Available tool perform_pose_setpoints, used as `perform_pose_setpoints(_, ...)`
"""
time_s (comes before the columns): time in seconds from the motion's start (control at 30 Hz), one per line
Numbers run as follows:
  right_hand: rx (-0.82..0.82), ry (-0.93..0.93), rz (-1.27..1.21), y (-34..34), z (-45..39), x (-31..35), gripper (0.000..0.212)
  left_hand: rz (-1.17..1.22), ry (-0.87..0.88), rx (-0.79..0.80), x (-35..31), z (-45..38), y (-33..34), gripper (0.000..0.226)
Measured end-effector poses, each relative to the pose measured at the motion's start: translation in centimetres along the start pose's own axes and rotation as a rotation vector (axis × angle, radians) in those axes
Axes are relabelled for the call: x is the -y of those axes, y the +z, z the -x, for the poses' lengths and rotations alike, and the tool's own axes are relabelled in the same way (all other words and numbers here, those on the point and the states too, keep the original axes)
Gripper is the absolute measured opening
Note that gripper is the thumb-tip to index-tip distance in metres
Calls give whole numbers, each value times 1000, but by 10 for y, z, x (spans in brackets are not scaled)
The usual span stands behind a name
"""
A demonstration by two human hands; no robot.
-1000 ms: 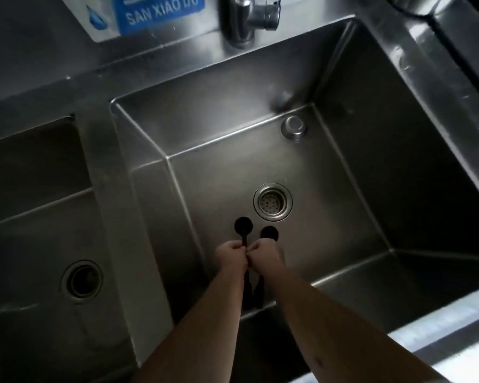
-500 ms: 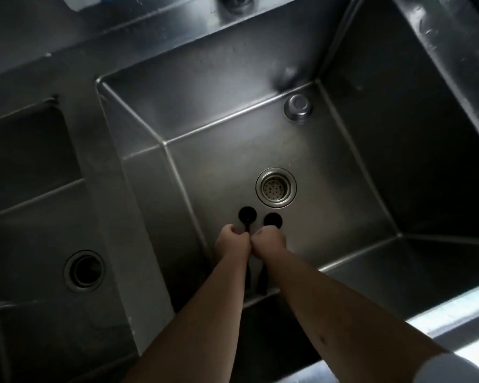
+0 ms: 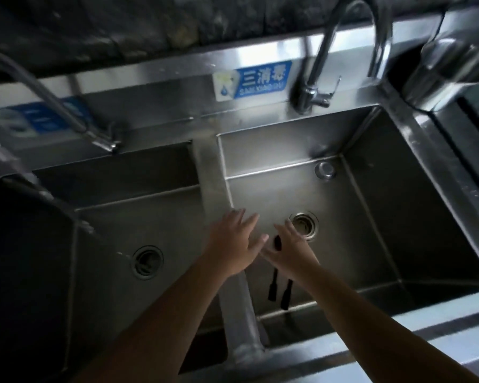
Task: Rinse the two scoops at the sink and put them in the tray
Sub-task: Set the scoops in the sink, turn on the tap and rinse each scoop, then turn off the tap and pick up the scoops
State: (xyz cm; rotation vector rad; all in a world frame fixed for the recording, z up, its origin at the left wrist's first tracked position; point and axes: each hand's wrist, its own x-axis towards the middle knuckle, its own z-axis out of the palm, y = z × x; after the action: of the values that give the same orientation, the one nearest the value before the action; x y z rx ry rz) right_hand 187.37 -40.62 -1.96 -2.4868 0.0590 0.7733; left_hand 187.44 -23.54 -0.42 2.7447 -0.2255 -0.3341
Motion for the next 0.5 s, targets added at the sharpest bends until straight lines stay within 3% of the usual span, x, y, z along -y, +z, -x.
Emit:
perform_pose_setpoints(0.23,-19,-281,150,55,10,123,90,49,-431,6,115,90,-65,88)
perform_pose_setpoints(0.5,71,-427,198,119,22,254,89,0,-517,-71,207,139,-105,84)
